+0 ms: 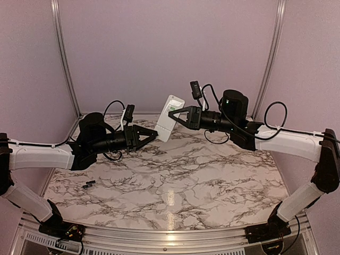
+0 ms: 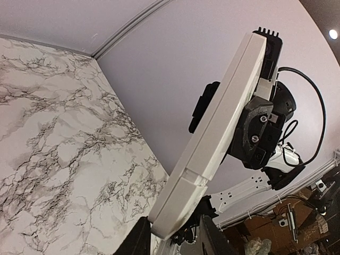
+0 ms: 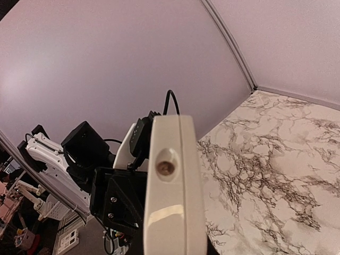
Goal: Load the batteries into the remote control
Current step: Remove the battery cover from the remote control.
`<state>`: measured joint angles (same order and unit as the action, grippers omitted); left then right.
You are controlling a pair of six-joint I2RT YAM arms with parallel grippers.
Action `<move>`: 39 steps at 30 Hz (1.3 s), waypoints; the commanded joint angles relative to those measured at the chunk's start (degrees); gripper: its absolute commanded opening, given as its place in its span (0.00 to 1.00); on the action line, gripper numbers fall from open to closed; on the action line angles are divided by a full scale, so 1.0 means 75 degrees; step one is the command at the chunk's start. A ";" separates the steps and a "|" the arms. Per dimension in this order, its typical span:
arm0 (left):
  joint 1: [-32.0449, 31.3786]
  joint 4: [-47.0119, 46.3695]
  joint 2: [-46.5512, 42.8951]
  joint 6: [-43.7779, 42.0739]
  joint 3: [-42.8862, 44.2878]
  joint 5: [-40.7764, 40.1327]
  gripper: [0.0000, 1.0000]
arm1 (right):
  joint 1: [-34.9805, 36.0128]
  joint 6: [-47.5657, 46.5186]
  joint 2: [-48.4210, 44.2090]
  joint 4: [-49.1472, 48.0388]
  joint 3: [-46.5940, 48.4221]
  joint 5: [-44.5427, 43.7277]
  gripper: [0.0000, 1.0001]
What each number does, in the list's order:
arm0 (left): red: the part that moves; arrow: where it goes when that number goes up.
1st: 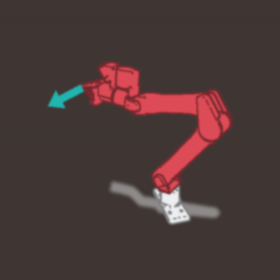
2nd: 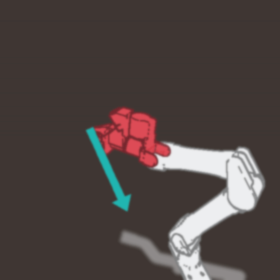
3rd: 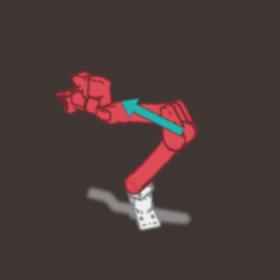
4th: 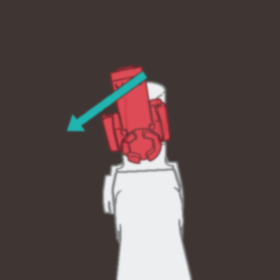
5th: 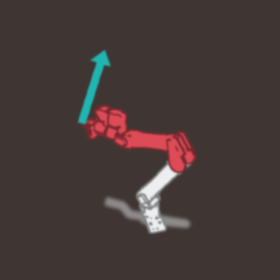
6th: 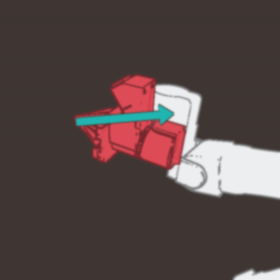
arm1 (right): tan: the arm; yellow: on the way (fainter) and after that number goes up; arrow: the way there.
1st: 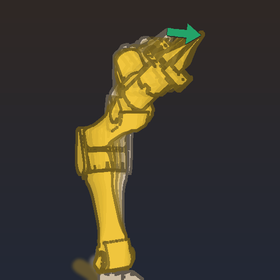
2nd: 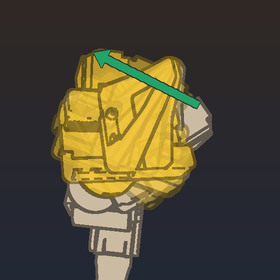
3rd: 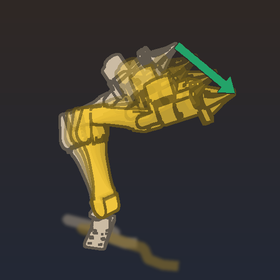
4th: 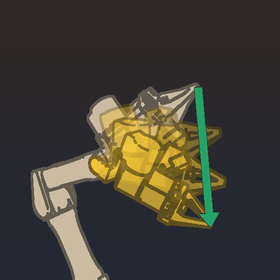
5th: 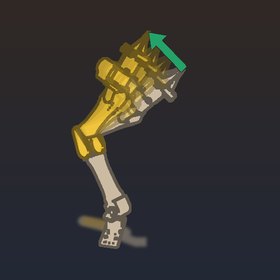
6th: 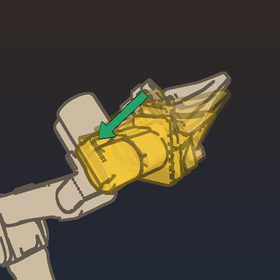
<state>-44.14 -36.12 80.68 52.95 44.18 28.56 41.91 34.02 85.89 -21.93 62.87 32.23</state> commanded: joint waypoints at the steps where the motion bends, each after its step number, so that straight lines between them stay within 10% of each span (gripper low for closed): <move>1: -0.0020 -0.0433 -0.0120 -0.0029 0.0025 0.0261 0.31 | 0.0050 -0.0279 -0.0097 0.0390 0.0289 -0.0427 0.00; 27: -0.0062 -0.0311 0.0082 0.0109 0.0210 0.0493 0.55 | 0.0049 -0.0182 -0.0041 0.0122 0.0347 -0.0333 0.00; 39: -0.0085 -0.0365 0.0099 0.0090 0.0284 0.0507 0.33 | 0.0049 -0.0214 -0.0003 0.0164 0.0348 -0.0287 0.00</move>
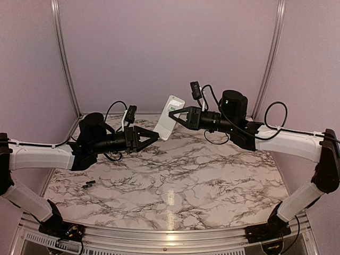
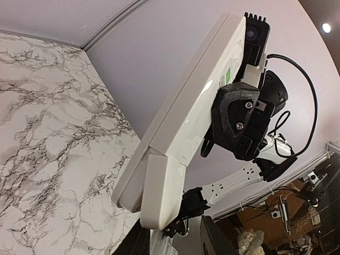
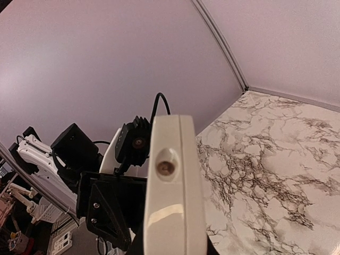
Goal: Load the batteries into the remote control
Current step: Remove the battery cover from the remote control.
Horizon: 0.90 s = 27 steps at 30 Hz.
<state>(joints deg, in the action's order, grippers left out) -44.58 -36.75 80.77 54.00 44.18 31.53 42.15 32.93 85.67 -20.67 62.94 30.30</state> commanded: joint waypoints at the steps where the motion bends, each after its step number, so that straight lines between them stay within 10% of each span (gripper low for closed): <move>1: -0.0026 -0.0283 0.0093 -0.0058 0.0285 0.0093 0.32 | 0.0017 -0.0059 0.0027 -0.0015 0.0329 -0.0013 0.00; 27: -0.0028 -0.0870 0.0141 0.0004 0.0099 0.0093 0.01 | -0.0382 0.0686 0.0016 -0.0574 0.0165 0.0551 0.00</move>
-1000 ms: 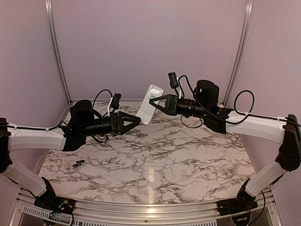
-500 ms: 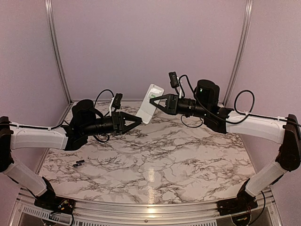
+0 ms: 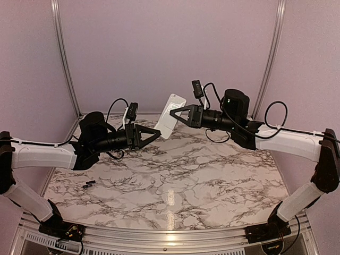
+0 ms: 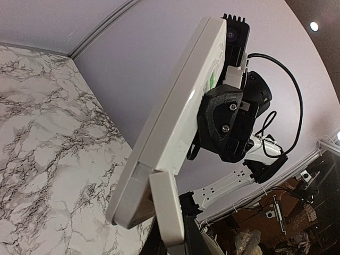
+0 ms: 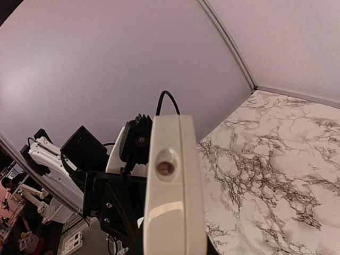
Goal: Load the batteries into the remote control
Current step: Remove the battery cover from the remote control.
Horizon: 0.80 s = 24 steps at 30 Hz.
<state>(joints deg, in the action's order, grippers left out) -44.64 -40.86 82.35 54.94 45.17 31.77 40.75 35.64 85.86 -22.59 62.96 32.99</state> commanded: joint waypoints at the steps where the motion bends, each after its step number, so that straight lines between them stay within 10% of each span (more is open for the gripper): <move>1: -0.0019 -0.0393 -0.0071 -0.0112 -0.0060 0.0094 0.00 | -0.0228 0.0367 -0.0011 -0.0344 0.0160 0.0205 0.00; 17: -0.0013 -0.1907 -0.0210 0.0473 -0.0586 0.0676 0.00 | -0.0906 0.1268 -0.0111 -0.0978 -0.0170 0.0322 0.00; 24: 0.0032 0.4226 -0.1033 -0.2894 0.0893 -0.1975 0.00 | -0.1380 0.0252 -0.0716 0.0441 -0.0175 -0.0277 0.00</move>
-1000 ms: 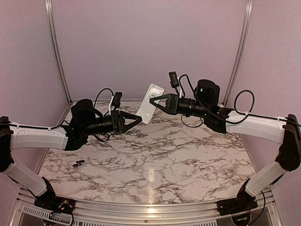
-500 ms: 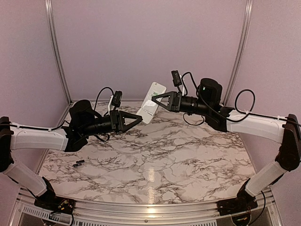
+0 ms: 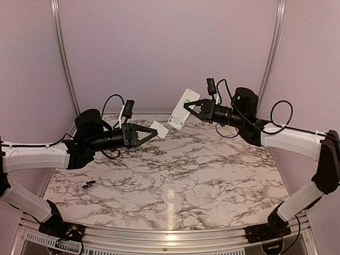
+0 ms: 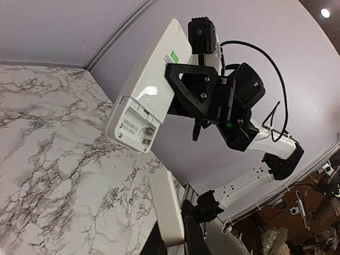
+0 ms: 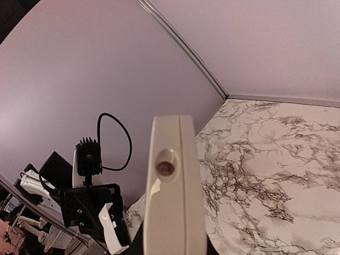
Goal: Load the batteries into the remote control
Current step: Remove the battery cover from the remote control, then place the battery cover at the center of the board.
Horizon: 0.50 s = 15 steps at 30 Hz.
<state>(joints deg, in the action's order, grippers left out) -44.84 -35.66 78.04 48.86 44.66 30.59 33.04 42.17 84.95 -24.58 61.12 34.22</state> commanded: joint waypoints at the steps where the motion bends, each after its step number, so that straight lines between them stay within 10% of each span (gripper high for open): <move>1: 0.0066 0.4234 -0.0451 -0.2434 0.1189 -0.2292 0.00 | -0.0424 -0.0764 -0.0718 0.0880 0.0047 -0.0544 0.00; 15: 0.0029 0.8907 0.1509 -0.5087 0.3131 -0.7864 0.00 | -0.0960 -0.1313 -0.1491 0.1606 -0.0790 -0.0083 0.00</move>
<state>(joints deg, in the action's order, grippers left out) -44.56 18.76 83.48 17.37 65.84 -14.17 26.11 34.04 75.20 -14.00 56.51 31.79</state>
